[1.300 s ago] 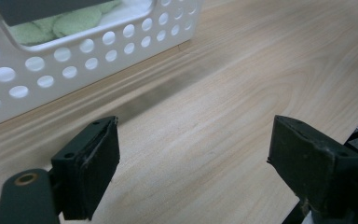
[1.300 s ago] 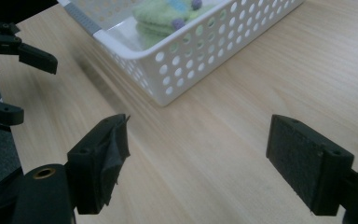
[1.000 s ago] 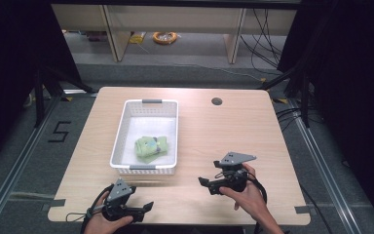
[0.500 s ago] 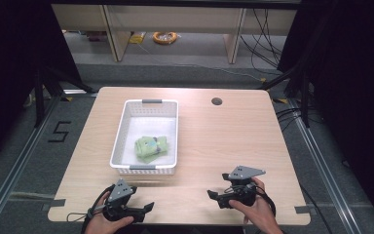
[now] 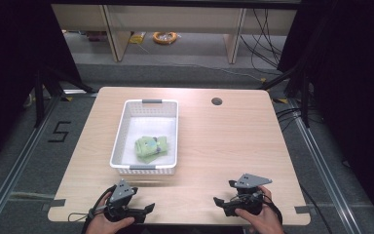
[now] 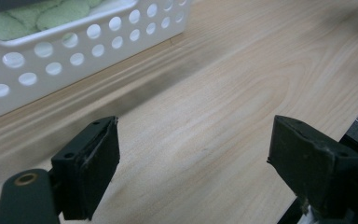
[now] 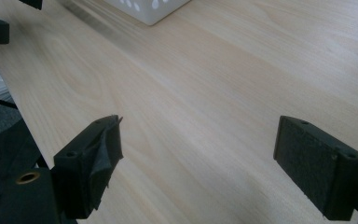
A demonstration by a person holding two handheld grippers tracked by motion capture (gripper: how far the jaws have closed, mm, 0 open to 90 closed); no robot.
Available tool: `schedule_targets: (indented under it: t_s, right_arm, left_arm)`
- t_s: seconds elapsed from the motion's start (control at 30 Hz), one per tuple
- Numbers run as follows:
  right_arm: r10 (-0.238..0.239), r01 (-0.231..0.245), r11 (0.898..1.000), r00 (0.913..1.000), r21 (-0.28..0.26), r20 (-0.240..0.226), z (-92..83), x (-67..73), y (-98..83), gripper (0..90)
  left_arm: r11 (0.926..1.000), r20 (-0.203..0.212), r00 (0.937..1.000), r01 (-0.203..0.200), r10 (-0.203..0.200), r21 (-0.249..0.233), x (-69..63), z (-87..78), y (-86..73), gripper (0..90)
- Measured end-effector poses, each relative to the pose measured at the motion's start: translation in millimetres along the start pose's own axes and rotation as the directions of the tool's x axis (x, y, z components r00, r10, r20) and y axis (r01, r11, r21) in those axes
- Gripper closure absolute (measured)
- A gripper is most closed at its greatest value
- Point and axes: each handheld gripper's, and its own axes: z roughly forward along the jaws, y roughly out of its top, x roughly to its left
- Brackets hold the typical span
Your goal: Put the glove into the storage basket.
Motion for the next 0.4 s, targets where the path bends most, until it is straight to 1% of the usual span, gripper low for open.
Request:
schedule_targets:
  t_s: [0.03, 0.07, 0.1, 0.13, 0.17, 0.2, 0.23, 0.27, 0.3, 0.33, 0.37, 0.4]
  right_arm:
    - [-0.011, 0.011, 1.000, 0.9999, 0.004, -0.008, -0.7, -0.3, -1.3, 16.1]
    - [-0.011, 0.011, 1.000, 0.9999, 0.006, -0.013, -1.3, 0.0, -2.3, 16.1]
    - [-0.011, 0.011, 1.000, 0.9999, 0.005, -0.009, -1.8, -0.3, -3.3, 16.1]
    - [0.002, -0.002, 1.000, 1.0000, 0.012, -0.005, -2.7, 0.8, -4.5, 16.0]
    - [-0.020, 0.020, 1.000, 0.9997, 0.024, -0.012, -3.0, -1.3, -5.4, 16.0]
    - [-0.003, 0.002, 1.000, 0.9998, 0.023, 0.020, -4.6, 0.4, -6.8, 16.0]
    - [0.001, -0.001, 1.000, 0.9998, 0.027, 0.022, -5.0, 0.0, -7.6, 16.1]
    - [-0.014, 0.013, 1.000, 0.9999, 0.021, 0.010, -4.4, -1.4, -8.0, 16.1]
    - [-0.013, 0.012, 1.000, 0.9999, 0.025, 0.010, -5.3, -1.6, -8.4, 16.1]
    - [-0.022, 0.022, 1.000, 0.9997, 0.023, 0.011, -5.3, -2.7, -9.0, 16.1]
    - [-0.002, 0.002, 1.000, 0.9996, 0.023, 0.029, -6.4, -2.0, -9.7, 16.2]
    - [-0.003, 0.002, 1.000, 0.9995, 0.028, 0.031, -7.0, -2.8, -10.0, 16.2]
  left_arm:
    - [0.9999, -0.006, 0.9999, -0.015, 0.015, 0.009, 1.0, -0.5, 0.2, 15.7]
    - [0.9999, 0.003, 1.0000, 0.007, -0.007, -0.011, -1.0, 0.5, 0.0, 15.7]
    - [1.0000, 0.003, 1.0000, -0.007, 0.007, -0.005, -0.3, -0.1, 0.2, 15.7]
    - [0.9998, 0.002, 1.0000, 0.005, -0.005, -0.021, -1.2, 0.8, -0.1, 15.7]
    - [1.0000, 0.004, 1.0000, -0.005, 0.006, -0.005, -0.1, -0.2, 0.3, 15.7]
    - [1.0000, 0.006, 0.9999, -0.010, 0.010, 0.002, 0.3, -0.6, 0.2, 15.7]
    - [0.9999, 0.006, 1.0000, 0.002, -0.002, -0.011, -0.7, 0.3, -0.1, 15.7]
    - [0.9998, 0.003, 1.0000, 0.006, -0.006, -0.020, -1.3, 0.7, -0.3, 15.7]
    - [0.9998, 0.004, 1.0000, 0.005, -0.005, -0.018, -1.3, 0.6, -0.2, 15.7]
    - [0.9997, 0.008, 0.9998, 0.020, -0.020, -0.014, -2.0, 0.9, -0.4, 15.7]
    - [0.9998, 0.012, 0.9997, 0.020, -0.020, -0.005, -1.8, 0.6, -0.1, 15.7]
    - [0.9998, 0.010, 0.9998, 0.018, -0.018, -0.006, -1.8, 0.9, -0.3, 15.7]
